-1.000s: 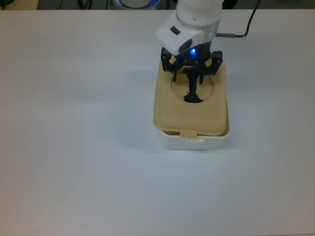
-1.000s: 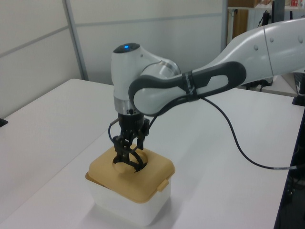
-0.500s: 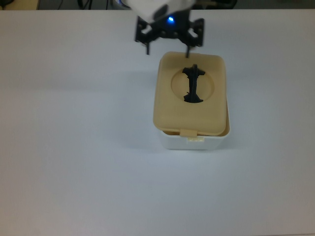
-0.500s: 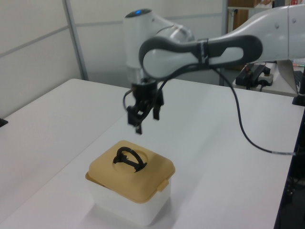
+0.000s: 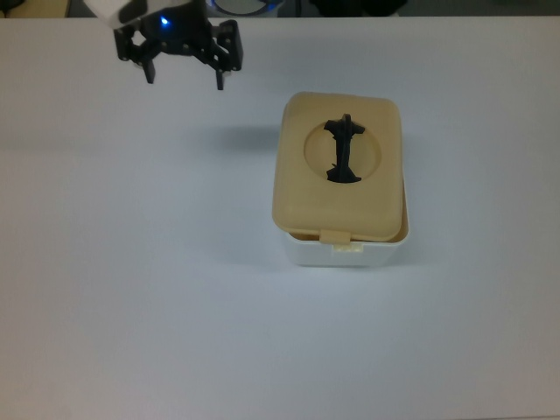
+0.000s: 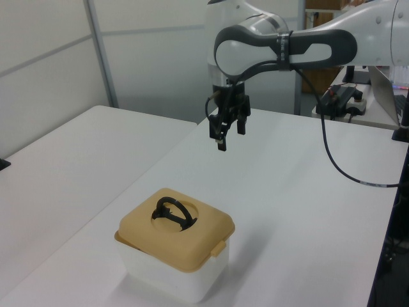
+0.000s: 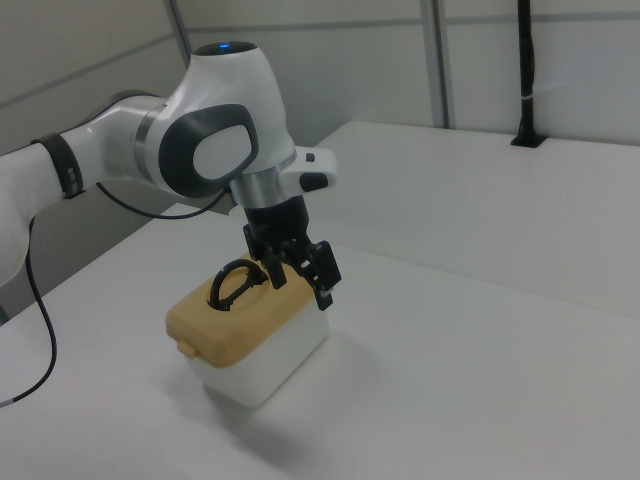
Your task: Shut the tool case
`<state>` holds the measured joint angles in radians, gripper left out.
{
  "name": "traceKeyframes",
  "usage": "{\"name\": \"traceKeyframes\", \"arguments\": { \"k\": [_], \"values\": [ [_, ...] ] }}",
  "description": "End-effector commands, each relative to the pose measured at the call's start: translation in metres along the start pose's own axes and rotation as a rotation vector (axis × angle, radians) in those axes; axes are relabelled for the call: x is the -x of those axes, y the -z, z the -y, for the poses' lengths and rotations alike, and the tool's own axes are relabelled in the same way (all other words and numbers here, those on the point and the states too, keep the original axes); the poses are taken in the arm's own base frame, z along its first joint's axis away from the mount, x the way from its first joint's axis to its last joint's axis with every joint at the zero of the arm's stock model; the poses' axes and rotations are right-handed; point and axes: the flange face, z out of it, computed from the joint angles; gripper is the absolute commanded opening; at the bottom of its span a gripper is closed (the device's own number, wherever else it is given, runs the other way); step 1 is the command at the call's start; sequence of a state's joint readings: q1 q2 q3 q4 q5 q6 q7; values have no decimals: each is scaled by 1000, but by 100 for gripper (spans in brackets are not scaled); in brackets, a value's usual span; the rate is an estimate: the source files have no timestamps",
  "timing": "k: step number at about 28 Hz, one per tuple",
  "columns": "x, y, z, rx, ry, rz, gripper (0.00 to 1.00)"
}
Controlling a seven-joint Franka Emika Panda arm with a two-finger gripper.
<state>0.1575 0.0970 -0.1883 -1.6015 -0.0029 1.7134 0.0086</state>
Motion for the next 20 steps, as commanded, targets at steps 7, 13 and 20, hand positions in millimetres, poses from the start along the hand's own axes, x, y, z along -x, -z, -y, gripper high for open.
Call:
{"name": "traceKeyframes", "arguments": {
  "k": [7, 13, 20],
  "values": [
    [34, 47, -43, -38, -46, -70, 100],
    [33, 46, -45, -37, -51, -72, 100],
    [33, 45, -43, -37, -58, -72, 100]
  ]
}}
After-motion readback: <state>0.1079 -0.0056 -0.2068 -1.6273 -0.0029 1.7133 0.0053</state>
